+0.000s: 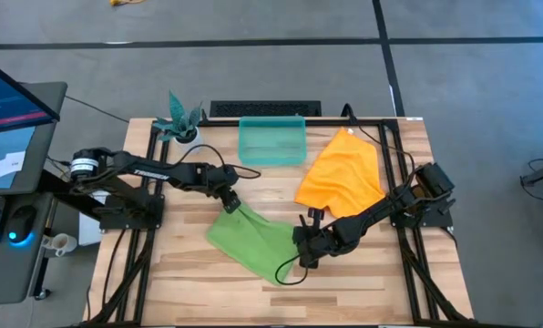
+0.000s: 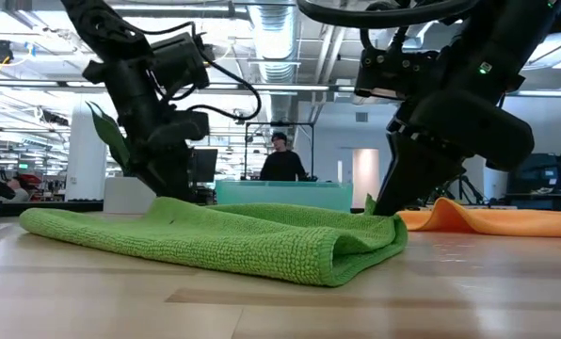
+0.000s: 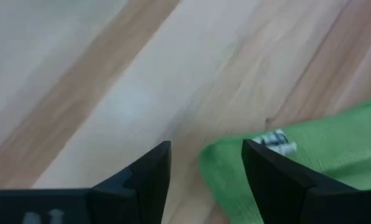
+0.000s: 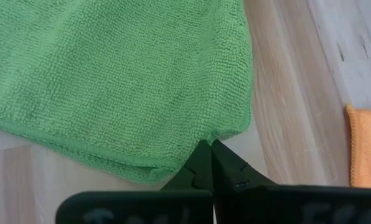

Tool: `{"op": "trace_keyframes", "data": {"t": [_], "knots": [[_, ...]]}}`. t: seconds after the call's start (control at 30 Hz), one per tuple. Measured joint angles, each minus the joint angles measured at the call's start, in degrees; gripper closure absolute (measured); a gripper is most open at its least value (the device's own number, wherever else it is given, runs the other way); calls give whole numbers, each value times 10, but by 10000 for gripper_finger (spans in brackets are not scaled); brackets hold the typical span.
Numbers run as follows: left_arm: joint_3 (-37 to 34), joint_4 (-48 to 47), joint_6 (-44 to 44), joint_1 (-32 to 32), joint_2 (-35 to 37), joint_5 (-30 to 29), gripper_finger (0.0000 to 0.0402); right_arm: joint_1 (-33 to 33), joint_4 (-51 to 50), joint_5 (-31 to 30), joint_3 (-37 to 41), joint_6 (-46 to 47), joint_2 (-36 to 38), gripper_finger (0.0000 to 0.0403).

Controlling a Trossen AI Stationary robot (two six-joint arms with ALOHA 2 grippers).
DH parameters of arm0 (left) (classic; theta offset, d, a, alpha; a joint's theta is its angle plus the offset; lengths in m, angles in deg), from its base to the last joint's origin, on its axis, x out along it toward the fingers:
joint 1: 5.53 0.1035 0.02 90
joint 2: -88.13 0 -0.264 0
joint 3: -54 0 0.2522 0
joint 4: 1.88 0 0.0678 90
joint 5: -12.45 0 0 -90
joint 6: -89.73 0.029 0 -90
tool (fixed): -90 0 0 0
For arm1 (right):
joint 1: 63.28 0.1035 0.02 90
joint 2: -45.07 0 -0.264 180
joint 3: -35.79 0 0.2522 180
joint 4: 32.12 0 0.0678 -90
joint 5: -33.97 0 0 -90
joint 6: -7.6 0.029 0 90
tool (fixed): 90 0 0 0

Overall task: Roll microfiber towels into tight, uniform cylinder then place into a basket
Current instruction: Fold the green towel

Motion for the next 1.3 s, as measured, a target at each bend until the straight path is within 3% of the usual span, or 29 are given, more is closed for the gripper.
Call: {"op": "trace_keyframes", "data": {"t": [0.43, 0.57, 0.9, 1.3], "knots": [[2, 43, 30, 0, -60, 29, 220, 0, -1, 1, 0, 0, 0, 395], [-1, 40, 30, 0, -43, 32, 256, -1, -1, 1, 0, 0, 0, 395], [-1, 40, 30, -28, 21, 35, 390, 3, -1, 1, 0, -3, 0, 395], [0, 15, 25, -68, 52, 16, 396, 4, -3, 1, 0, -4, 0, 395]]}}
